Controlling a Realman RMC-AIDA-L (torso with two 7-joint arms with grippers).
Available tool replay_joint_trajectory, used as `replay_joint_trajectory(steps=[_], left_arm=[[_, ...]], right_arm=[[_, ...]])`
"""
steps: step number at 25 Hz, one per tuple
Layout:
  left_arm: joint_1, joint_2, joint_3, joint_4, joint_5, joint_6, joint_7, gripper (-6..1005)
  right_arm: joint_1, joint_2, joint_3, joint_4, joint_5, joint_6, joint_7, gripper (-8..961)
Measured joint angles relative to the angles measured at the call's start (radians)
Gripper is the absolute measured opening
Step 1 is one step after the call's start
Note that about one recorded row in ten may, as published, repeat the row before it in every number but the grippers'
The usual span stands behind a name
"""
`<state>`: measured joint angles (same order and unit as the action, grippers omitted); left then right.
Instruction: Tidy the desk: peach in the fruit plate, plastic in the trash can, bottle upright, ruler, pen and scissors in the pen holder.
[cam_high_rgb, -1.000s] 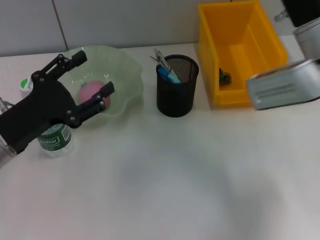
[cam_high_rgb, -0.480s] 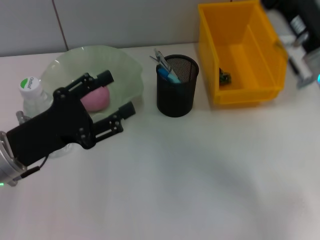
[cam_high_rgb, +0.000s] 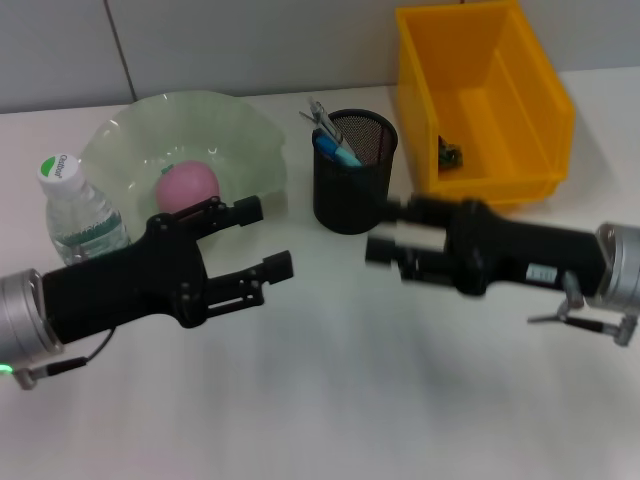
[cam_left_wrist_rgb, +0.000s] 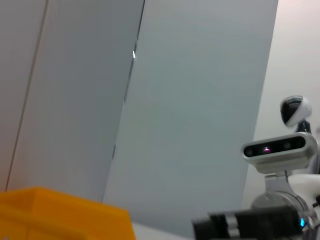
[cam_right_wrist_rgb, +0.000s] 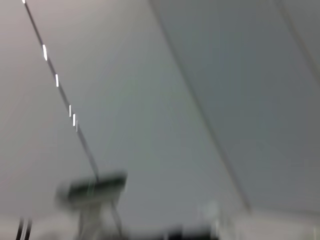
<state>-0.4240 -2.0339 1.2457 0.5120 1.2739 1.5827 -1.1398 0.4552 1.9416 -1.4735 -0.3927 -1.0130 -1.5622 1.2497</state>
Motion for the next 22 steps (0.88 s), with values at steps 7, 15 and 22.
replay_joint_trajectory(steps=[7, 15, 22], left_arm=[[-0.017, 0.047, -0.033, 0.017, 0.149, -0.020, -0.135, 786], [-0.020, 0.027, -0.059, 0.011, 0.254, -0.049, -0.136, 786], [-0.037, -0.008, -0.063, 0.013, 0.297, -0.078, -0.105, 786]], right_arm=[[0.003, -0.017, 0.175, 0.000, -0.378, 0.039, -0.004, 653], [-0.016, -0.028, 0.354, -0.056, -0.609, 0.027, -0.010, 653], [-0.029, -0.024, 0.377, -0.092, -0.638, 0.025, -0.001, 653]])
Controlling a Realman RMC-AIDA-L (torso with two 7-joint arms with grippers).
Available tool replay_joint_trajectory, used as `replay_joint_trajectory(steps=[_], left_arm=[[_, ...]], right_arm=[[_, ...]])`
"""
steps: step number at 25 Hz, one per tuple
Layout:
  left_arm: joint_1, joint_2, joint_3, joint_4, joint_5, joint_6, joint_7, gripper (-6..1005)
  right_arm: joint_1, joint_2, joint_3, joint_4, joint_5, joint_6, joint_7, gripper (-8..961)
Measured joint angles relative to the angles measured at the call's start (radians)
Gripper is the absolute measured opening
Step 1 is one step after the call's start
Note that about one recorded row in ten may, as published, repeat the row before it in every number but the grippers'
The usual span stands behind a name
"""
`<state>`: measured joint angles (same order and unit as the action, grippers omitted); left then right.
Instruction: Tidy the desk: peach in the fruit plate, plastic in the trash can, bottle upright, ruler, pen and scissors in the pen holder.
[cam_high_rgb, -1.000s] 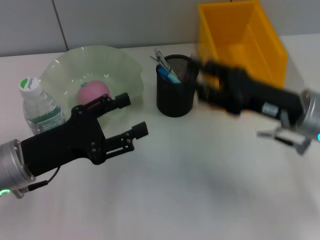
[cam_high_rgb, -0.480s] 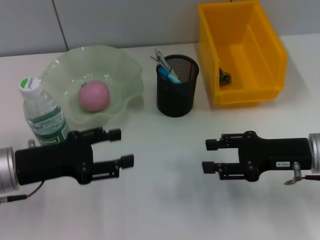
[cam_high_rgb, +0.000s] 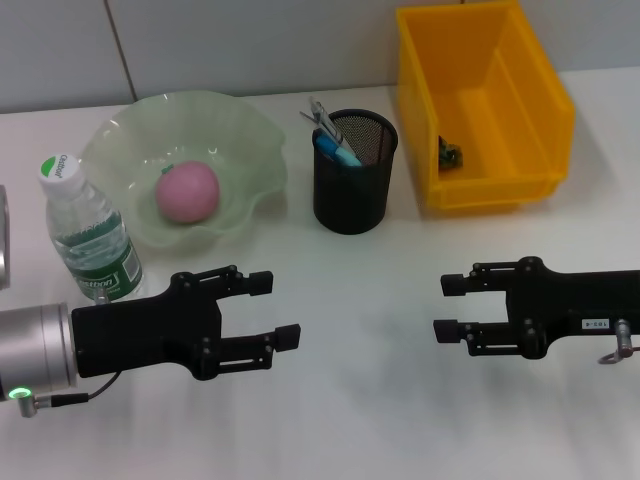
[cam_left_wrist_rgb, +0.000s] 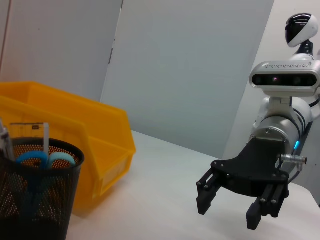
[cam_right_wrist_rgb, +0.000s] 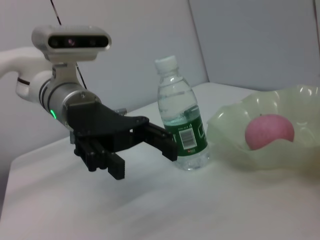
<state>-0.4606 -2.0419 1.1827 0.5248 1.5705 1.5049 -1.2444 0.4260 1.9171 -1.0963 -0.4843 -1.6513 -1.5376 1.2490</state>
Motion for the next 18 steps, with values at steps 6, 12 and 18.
replay_joint_trajectory(steps=[6, 12, 18], left_arm=[[-0.006, 0.000, -0.001, 0.003, 0.000, -0.001, 0.000, 786], [-0.021, 0.005, 0.000, -0.003, 0.002, 0.000, -0.014, 786], [-0.020, 0.007, 0.007, 0.004, 0.011, 0.009, -0.034, 786]], right_arm=[[0.006, 0.003, 0.002, -0.001, -0.008, 0.012, -0.003, 653], [0.006, 0.004, 0.003, -0.002, -0.010, 0.010, 0.004, 653], [0.002, 0.007, 0.006, -0.002, -0.005, 0.006, 0.008, 653]])
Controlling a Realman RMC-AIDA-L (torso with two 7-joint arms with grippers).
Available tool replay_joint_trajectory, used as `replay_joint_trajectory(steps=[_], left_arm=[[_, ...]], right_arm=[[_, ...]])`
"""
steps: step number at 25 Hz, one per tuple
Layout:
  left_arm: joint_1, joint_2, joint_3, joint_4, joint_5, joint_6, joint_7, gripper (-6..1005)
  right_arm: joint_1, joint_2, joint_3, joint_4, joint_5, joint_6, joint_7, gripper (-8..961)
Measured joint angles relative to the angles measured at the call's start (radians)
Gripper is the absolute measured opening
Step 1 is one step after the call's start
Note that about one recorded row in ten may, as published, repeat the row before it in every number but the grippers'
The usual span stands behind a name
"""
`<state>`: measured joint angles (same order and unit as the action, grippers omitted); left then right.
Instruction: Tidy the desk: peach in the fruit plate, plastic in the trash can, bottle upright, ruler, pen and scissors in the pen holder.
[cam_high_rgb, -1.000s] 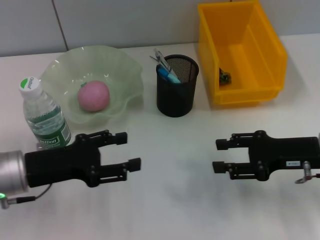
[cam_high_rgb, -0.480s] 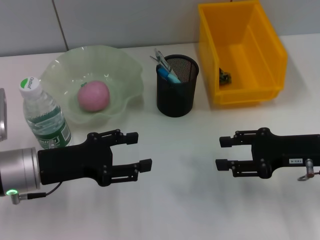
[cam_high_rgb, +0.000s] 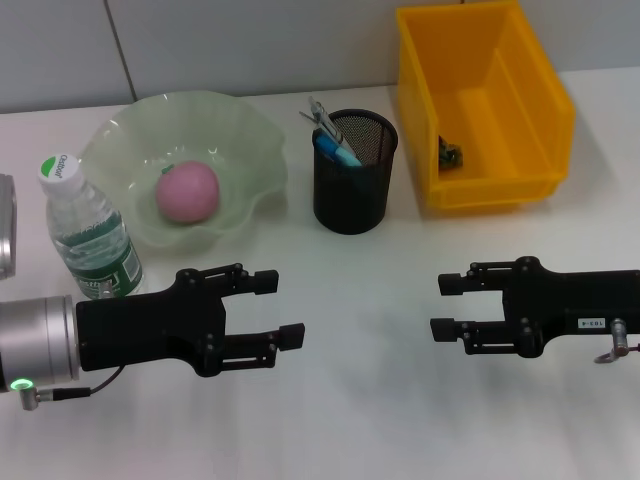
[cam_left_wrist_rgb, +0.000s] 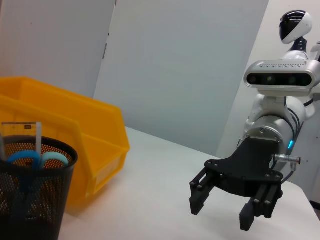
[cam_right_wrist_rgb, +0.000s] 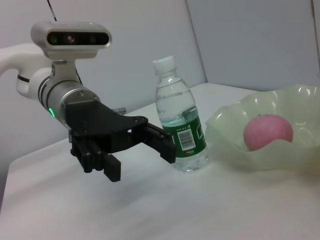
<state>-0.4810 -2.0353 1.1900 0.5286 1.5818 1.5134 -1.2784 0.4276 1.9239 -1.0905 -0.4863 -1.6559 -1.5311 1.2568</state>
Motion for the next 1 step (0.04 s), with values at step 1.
replay_joint_trajectory(steps=[1], left_arm=[[0.000, 0.000, 0.000, 0.000, 0.000, 0.000, 0.000, 786]], right_arm=[[0.000, 0.000, 0.000, 0.000, 0.000, 0.000, 0.000, 653]])
